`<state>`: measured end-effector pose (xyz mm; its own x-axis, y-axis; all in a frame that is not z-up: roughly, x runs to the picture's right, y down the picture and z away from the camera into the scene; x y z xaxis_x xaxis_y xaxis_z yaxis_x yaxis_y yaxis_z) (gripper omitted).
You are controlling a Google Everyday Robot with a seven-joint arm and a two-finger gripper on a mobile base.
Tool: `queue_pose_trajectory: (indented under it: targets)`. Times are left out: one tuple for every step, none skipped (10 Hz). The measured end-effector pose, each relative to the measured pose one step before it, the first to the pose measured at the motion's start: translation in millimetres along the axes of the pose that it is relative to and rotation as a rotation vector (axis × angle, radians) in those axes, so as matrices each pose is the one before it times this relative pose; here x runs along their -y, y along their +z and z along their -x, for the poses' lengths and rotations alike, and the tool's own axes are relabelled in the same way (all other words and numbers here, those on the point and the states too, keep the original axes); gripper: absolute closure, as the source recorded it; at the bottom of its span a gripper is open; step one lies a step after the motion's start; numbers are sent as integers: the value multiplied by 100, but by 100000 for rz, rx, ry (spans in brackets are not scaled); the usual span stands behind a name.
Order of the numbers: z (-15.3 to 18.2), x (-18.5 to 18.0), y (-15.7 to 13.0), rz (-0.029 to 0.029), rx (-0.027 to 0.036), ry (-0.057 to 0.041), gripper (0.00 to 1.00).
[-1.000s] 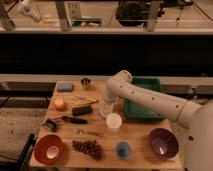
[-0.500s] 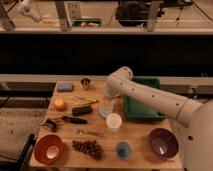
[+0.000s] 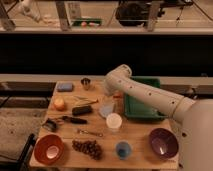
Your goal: Place pepper in metal cup
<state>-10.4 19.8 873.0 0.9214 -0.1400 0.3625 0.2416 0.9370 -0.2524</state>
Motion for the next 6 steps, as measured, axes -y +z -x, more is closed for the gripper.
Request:
queue_pose_trajectory:
  targets:
    - [-172,707,77,-1316,-240,-822,20]
    - [-244,451,13,-1058,-97,-405,20]
    - [-418,495,-17,-1591,-143,-783,20]
    - [-373,279,37,-1147,-415,-1019,20]
    - [-307,228,31,-1017,-505,-851,20]
    - [-399,143,100,-937,-519,-830,20]
